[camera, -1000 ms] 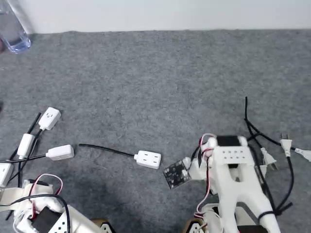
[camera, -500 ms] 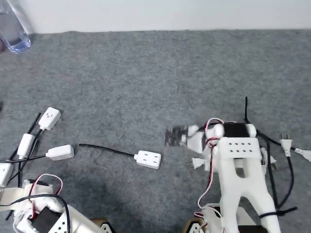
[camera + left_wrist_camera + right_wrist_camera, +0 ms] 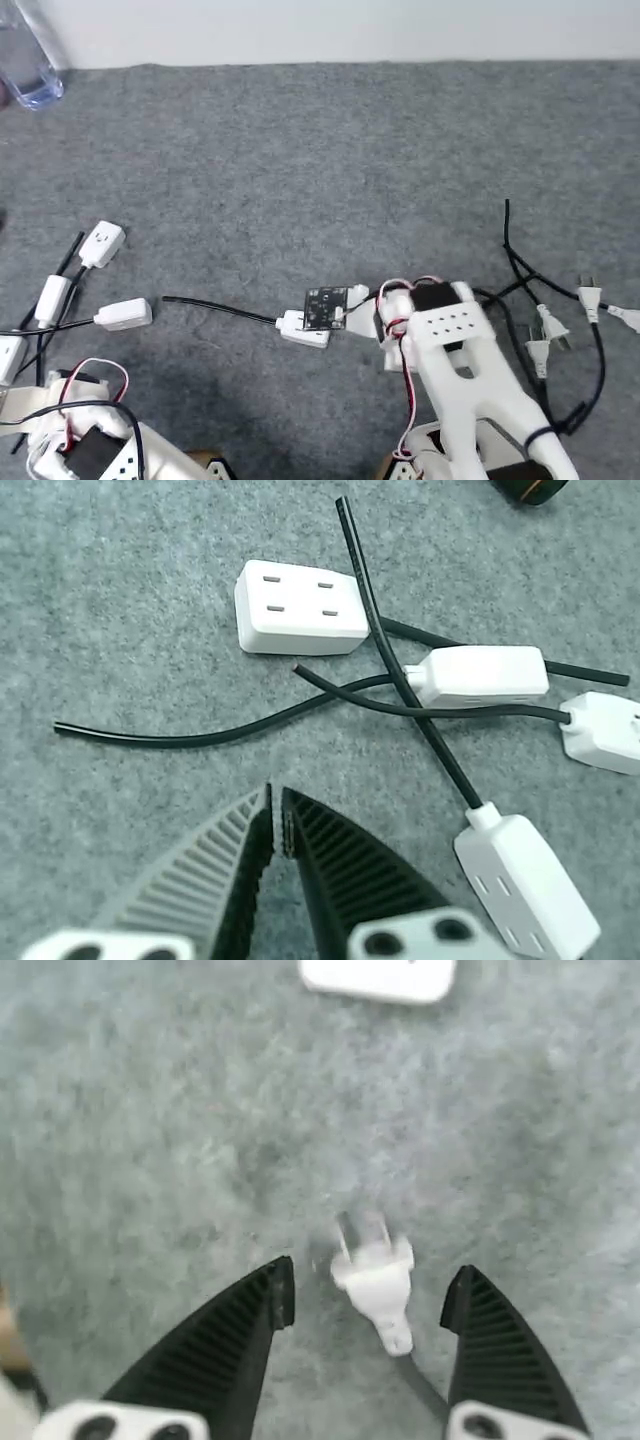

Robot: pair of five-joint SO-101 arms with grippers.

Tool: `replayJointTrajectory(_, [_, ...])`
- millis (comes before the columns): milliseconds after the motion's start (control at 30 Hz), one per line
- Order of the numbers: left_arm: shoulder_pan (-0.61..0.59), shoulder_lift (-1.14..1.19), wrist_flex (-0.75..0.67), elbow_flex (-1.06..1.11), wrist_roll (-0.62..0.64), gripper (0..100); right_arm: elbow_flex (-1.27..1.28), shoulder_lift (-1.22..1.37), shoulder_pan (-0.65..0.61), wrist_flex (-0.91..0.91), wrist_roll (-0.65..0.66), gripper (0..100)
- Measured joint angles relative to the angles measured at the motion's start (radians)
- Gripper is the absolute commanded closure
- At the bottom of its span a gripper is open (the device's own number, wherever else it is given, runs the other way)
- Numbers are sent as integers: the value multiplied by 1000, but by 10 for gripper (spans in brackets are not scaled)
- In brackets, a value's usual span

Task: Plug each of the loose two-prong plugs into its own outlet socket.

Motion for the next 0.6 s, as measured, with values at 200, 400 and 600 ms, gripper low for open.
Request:
replayJointTrajectory(200, [0, 0, 0, 0, 0, 987, -118, 0, 100, 157, 180, 754])
replayJointTrajectory(400, [0, 0, 0, 0, 0, 987, -120, 35, 117, 169, 301, 754])
replayJointTrajectory(600, [0, 0, 0, 2, 0, 987, -120, 170, 117, 84, 318, 754])
